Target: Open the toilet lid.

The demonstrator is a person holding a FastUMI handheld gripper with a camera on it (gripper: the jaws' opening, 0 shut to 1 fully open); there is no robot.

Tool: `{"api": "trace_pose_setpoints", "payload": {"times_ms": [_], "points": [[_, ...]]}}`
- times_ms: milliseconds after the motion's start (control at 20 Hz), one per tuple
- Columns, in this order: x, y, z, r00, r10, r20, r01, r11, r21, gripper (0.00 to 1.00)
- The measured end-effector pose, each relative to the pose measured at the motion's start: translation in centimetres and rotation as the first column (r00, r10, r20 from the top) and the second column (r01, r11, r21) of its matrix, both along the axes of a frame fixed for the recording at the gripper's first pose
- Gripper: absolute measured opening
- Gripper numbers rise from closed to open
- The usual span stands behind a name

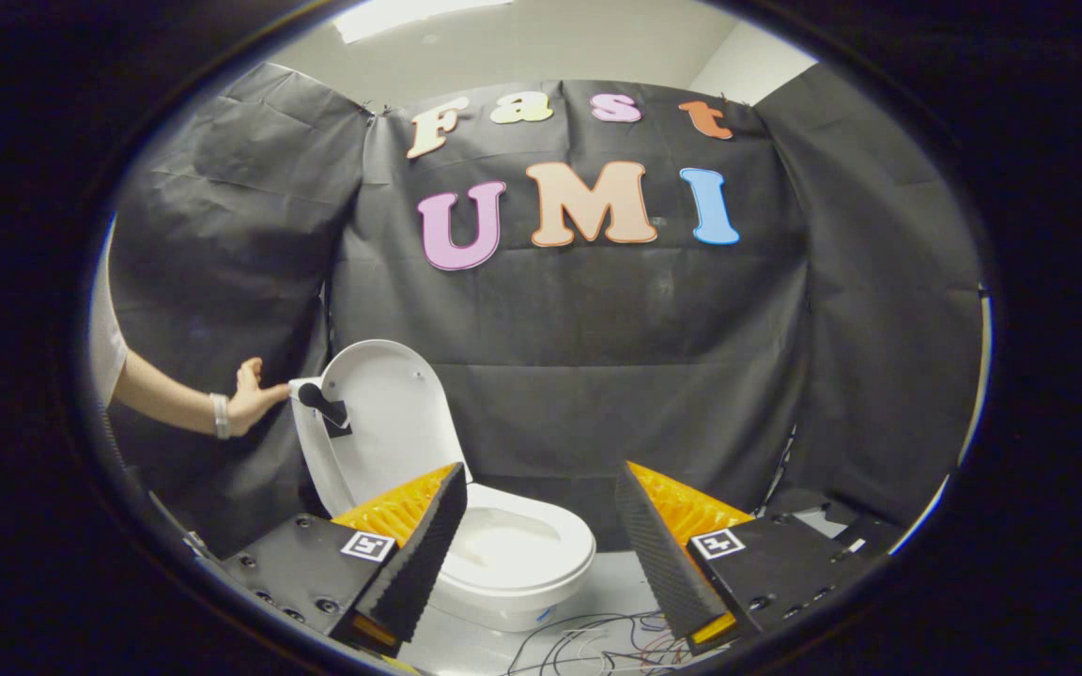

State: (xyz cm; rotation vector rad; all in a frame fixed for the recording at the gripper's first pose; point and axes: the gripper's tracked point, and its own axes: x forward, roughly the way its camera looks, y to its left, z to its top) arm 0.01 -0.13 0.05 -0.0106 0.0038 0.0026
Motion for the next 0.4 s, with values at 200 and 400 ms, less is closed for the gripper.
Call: {"api": "trace_pose_setpoints", "payload": {"times_ms": [200, 400], "points": [[-0.04, 0.0, -0.01, 1.0, 0.0, -0.001, 0.0, 1.0, 0.0, 0.99], [-0.07, 0.03, -0.05, 1.0, 0.0, -0.001, 0.0, 1.0, 0.0, 0.98]]}}
